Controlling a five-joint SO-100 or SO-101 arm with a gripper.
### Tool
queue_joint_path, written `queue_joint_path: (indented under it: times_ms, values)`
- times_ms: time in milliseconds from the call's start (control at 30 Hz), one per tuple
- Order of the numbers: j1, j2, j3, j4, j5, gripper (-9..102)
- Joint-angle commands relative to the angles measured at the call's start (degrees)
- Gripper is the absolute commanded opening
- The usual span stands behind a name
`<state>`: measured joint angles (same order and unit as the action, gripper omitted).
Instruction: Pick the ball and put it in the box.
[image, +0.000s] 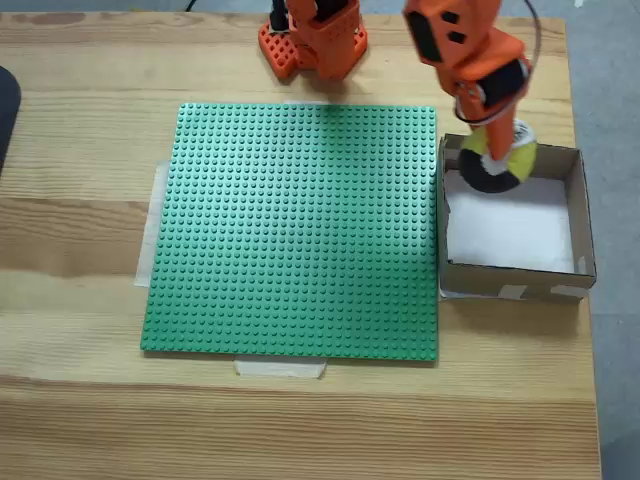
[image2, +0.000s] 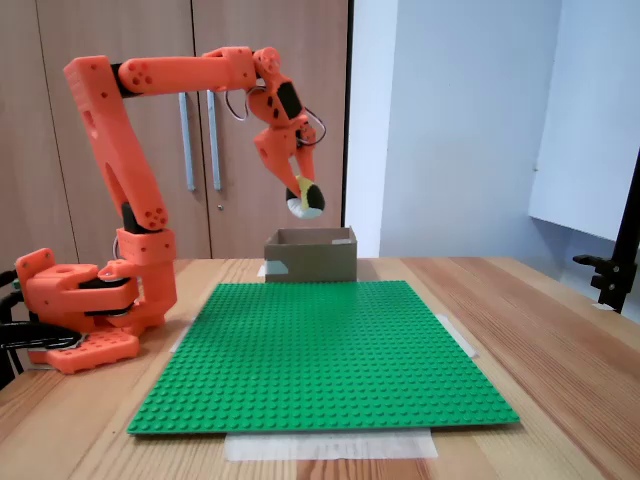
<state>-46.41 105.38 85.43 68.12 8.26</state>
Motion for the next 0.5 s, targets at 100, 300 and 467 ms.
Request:
queue_joint_path:
  times_ms: [100, 300, 467]
  values:
    - [-1.32, -3.34, -7.03, -0.88, 0.35, -1]
    - [-2.20, -7.29, -7.91, -2.81, 0.70, -1]
    - [-2.46, -10.02, -8.35, -3.78, 1.14, -1]
